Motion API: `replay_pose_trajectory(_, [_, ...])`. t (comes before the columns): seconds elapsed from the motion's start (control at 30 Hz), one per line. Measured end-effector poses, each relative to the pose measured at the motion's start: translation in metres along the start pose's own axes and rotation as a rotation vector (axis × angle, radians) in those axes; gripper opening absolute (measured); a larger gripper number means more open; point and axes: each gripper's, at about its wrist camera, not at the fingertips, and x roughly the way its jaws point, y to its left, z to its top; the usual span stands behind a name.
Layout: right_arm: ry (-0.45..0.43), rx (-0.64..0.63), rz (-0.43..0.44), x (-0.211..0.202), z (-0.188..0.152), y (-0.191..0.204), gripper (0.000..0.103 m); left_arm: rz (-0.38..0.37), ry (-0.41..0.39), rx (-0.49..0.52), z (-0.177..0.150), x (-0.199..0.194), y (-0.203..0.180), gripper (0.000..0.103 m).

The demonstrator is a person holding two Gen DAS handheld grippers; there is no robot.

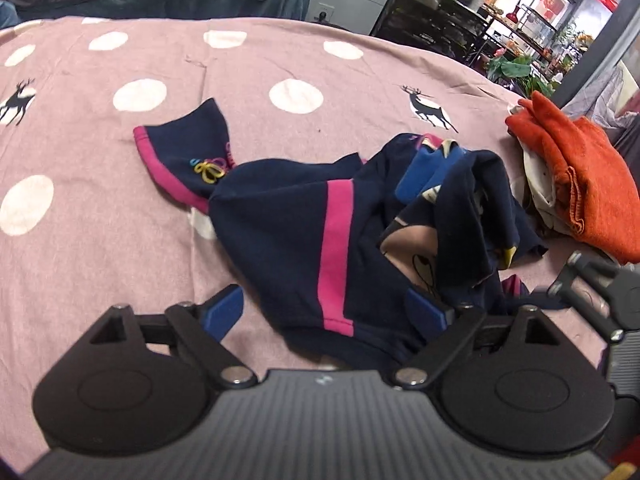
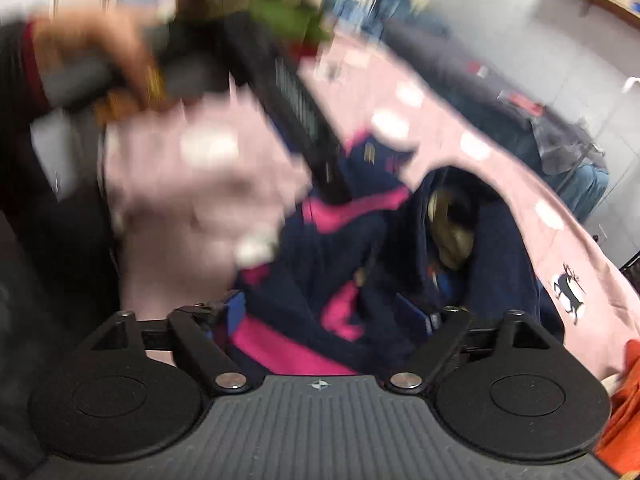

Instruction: Fold small clothes

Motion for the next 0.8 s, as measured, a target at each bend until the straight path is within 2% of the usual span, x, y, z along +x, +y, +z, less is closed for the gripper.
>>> replay_pose_trajectory(0.03, [0.059,-0.015,0.027,0.004,-0.004,-0.001,0.084,0.008,0.003,0.002,-0.001,0.000,0.001,0.091])
replay_pose_trajectory(0.07, [0.094,-0.019,0.075,0.005,-0.008,-0.001,0.032,0.017,0.009,0.006,-0.002,0.000,0.002,0.091])
replay_pose_trajectory(0.1, [0.104,0.006,0.125,0.002,-0.012,-0.002,0.023,0.029,0.017,0.008,-0.003,0.001,0.003,0.091])
replay_pose_trajectory(0.13, [0.096,0.049,0.135,-0.004,-0.014,-0.002,0.014,0.039,0.024,0.006,-0.004,0.002,0.005,0.091])
replay_pose_trajectory(0.17, [0.087,0.071,0.145,-0.012,-0.013,0.000,0.012,0.043,0.026,0.000,-0.004,0.003,0.008,0.091])
replay_pose_trajectory(0.2, [0.069,0.089,0.200,-0.022,-0.010,0.004,0.012,0.043,0.025,-0.008,-0.003,0.002,0.010,0.091])
replay_pose_trajectory(0.27, [-0.042,0.146,0.333,-0.045,-0.002,0.014,0.012,0.042,0.016,-0.023,0.000,0.002,0.015,0.091])
replay_pose_trajectory(0.33, [-0.111,0.214,0.399,-0.050,0.011,0.026,0.012,0.053,0.001,-0.031,0.006,-0.002,0.019,0.091])
replay_pose_trajectory(0.4, [-0.160,0.201,0.414,-0.042,0.028,0.047,0.013,0.066,-0.018,-0.031,0.012,-0.008,0.023,0.091])
replay_pose_trajectory(0.47, [-0.189,0.232,0.465,-0.019,0.044,0.060,0.038,0.085,-0.039,-0.036,0.017,-0.016,0.029,0.092])
replay_pose_trajectory(0.53, [-0.184,0.292,0.504,0.012,0.058,0.071,0.084,0.115,-0.056,-0.034,0.020,-0.024,0.036,0.094])
replay_pose_trajectory(0.57, [-0.179,0.334,0.521,0.025,0.064,0.076,0.089,0.134,-0.057,-0.030,0.019,-0.027,0.040,0.095])
replay_pose_trajectory(0.63, [-0.189,0.353,0.562,0.033,0.070,0.082,0.085,0.161,-0.055,-0.021,0.016,-0.030,0.047,0.098])
replay_pose_trajectory(0.67, [-0.199,0.345,0.518,0.027,0.070,0.084,0.086,0.162,-0.048,-0.013,0.014,-0.029,0.050,0.098])
replay_pose_trajectory(0.77, [-0.219,0.288,0.281,0.004,0.056,0.083,0.092,0.184,-0.019,0.046,0.004,-0.019,0.050,0.098])
replay_pose_trajectory(0.8, [-0.216,0.277,0.212,-0.005,0.049,0.079,0.098,0.197,-0.014,0.076,0.001,-0.016,0.048,0.098])
